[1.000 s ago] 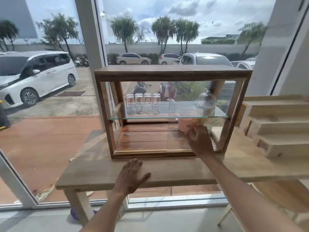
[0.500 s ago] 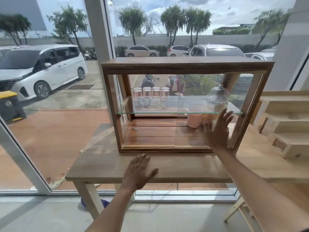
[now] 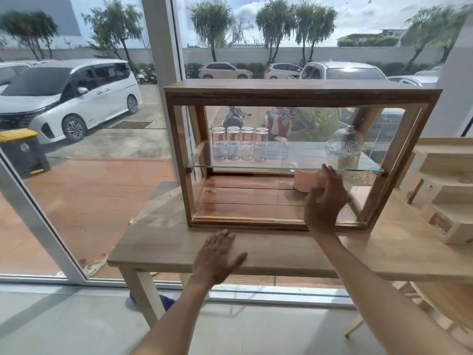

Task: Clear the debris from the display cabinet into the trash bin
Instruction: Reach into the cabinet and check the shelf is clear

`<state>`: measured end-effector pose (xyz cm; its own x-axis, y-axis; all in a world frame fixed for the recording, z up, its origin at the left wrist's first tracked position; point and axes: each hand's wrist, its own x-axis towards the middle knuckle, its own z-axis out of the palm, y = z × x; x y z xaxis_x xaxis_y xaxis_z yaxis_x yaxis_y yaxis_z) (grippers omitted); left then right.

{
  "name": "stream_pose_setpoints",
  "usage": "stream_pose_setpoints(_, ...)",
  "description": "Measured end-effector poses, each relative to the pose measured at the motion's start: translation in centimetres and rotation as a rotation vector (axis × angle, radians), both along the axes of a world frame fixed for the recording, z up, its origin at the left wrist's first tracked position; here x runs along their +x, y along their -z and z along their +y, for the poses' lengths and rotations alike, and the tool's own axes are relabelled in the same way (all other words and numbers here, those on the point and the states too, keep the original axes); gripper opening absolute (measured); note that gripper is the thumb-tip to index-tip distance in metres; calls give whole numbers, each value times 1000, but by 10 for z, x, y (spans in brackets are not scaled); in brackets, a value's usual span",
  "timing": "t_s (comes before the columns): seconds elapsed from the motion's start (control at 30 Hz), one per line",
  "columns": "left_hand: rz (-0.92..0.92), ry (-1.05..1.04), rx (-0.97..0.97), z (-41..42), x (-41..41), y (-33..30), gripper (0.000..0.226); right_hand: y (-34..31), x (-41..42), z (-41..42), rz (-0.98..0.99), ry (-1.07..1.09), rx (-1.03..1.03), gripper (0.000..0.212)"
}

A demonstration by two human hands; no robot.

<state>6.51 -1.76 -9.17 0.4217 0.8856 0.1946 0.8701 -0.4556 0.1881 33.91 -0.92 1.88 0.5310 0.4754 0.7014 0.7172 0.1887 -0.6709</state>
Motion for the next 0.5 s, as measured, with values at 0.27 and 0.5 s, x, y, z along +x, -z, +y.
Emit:
stream_pose_setpoints(0.27,61,18,-11,2,0,4,88,-24,73,-14,481,253,44,55)
stream_pose_setpoints(0.5,52,13,23,1,2,3,85,-16,64,-19,420,129,-9,42)
